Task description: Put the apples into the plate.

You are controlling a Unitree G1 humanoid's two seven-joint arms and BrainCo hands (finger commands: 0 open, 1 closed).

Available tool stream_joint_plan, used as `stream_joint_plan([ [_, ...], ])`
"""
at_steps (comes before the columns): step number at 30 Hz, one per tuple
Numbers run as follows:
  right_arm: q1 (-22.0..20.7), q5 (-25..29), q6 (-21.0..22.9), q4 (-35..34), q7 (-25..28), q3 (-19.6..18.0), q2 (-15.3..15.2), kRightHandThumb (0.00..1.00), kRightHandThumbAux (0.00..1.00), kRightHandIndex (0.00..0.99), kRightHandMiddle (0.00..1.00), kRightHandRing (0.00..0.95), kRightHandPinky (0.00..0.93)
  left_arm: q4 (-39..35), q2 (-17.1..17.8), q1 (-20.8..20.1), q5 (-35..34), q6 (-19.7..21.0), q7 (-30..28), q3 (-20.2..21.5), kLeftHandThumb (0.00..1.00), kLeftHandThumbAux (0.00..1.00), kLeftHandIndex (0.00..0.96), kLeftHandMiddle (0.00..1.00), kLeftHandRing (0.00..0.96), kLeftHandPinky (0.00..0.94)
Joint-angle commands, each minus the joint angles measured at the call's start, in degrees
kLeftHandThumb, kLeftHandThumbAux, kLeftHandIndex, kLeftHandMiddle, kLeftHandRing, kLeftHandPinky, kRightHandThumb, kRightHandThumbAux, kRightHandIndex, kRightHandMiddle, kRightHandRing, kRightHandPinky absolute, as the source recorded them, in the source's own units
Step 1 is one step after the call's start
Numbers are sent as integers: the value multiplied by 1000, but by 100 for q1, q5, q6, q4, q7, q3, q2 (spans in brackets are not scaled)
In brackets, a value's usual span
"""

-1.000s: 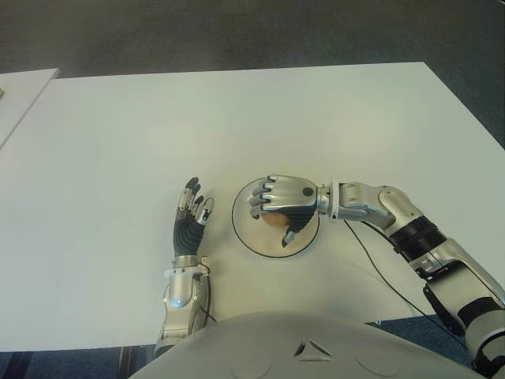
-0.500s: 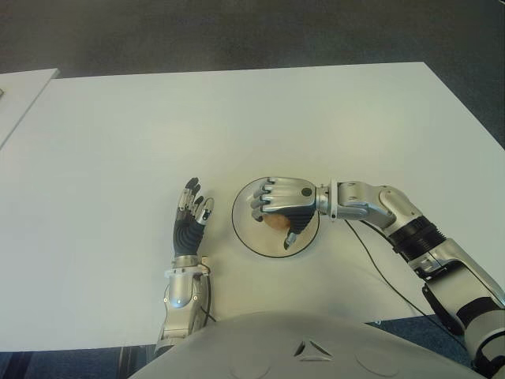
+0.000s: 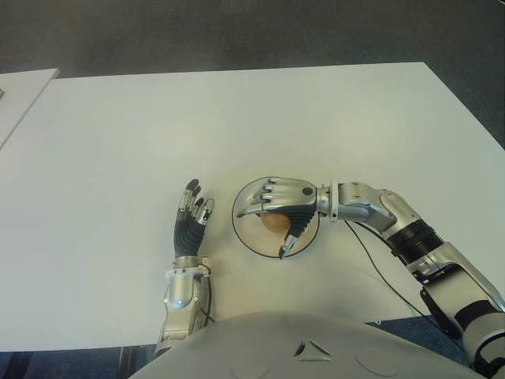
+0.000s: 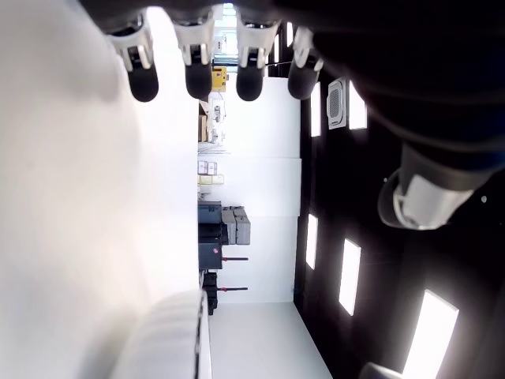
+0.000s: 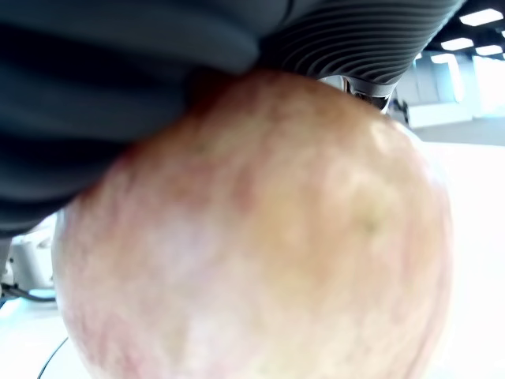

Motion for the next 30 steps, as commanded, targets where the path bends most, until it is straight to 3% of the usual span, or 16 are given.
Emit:
stream_joint_plan([
  [1, -13, 182, -107, 71, 155, 7, -20, 72, 372, 1, 0, 0, 0, 45, -110, 196, 27, 242, 82, 0, 0, 504, 1, 0, 0, 0],
  [30, -20, 164, -264, 263, 152, -57, 58, 51, 332, 0, 0, 0, 0, -68, -121, 235, 121, 343, 193, -18, 0, 504, 9, 0, 0, 0],
])
